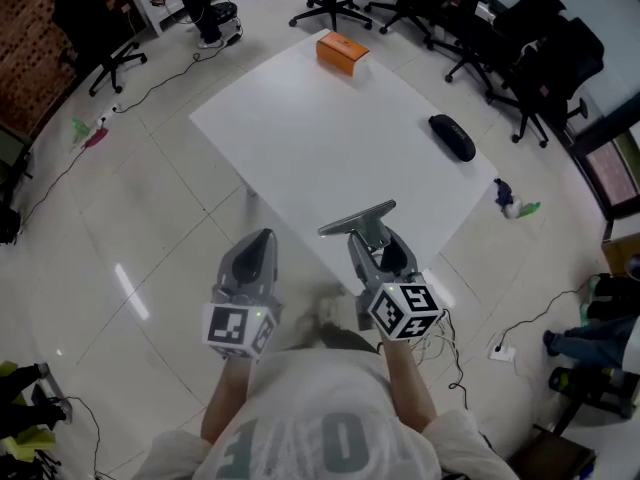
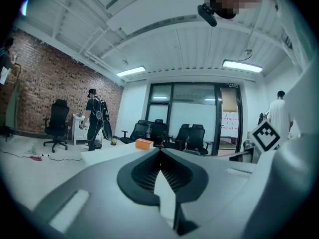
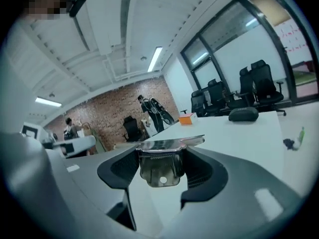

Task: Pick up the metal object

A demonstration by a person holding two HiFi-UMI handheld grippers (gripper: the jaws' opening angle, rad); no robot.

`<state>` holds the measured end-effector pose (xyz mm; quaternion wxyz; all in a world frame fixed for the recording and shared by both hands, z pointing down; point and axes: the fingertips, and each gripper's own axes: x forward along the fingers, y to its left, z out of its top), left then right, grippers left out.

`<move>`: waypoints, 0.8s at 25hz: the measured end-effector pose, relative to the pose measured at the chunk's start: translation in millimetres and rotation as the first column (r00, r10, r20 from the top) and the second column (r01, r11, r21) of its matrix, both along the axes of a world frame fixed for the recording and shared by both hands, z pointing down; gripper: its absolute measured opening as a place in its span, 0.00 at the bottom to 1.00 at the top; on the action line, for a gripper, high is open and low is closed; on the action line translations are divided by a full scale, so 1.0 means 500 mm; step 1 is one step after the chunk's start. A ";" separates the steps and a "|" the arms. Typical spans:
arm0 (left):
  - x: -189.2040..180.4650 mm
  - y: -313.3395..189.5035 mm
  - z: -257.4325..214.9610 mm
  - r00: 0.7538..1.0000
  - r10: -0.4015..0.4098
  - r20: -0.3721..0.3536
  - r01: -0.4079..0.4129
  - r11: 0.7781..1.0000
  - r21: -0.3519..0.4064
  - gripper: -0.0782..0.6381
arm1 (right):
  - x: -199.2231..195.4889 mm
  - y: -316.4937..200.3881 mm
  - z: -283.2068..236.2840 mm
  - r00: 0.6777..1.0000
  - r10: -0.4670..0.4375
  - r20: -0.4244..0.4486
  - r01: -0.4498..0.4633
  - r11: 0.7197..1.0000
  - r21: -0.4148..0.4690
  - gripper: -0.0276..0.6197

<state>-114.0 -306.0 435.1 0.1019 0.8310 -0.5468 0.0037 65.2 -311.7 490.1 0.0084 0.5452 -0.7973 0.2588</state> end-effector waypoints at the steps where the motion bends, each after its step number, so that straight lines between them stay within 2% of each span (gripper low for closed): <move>1: 0.000 0.004 -0.001 1.000 0.002 -0.002 -0.002 1.000 0.003 0.11 | 0.008 0.016 -0.022 0.999 0.019 0.030 -0.020 0.999 0.026 0.48; 5: 0.007 0.021 -0.006 1.000 0.018 -0.012 -0.018 1.000 0.016 0.11 | 0.031 0.063 -0.080 0.996 0.062 0.061 -0.069 0.991 0.118 0.48; 9: 0.023 0.051 -0.020 0.999 0.048 -0.026 -0.048 0.998 0.030 0.11 | 0.043 0.093 -0.107 0.975 0.084 0.205 -0.114 0.983 0.141 0.48; 10: 0.028 0.059 -0.022 0.998 0.059 -0.024 -0.058 0.998 0.037 0.11 | 0.048 0.101 -0.113 0.971 0.096 0.217 -0.130 0.981 0.146 0.48; 15: 0.029 0.106 -0.042 0.994 0.110 0.015 -0.111 0.992 0.060 0.11 | 0.047 0.169 -0.150 0.985 0.128 0.117 -0.148 0.971 0.186 0.48; 18: 0.005 0.131 -0.029 0.992 0.123 0.037 -0.125 0.990 0.071 0.11 | 0.028 0.219 -0.167 0.989 0.113 0.099 -0.133 0.964 0.228 0.48; 20: 0.005 0.140 -0.016 0.993 0.116 0.036 -0.119 0.989 0.090 0.11 | 0.032 0.239 -0.173 0.988 0.105 0.116 -0.133 0.955 0.265 0.48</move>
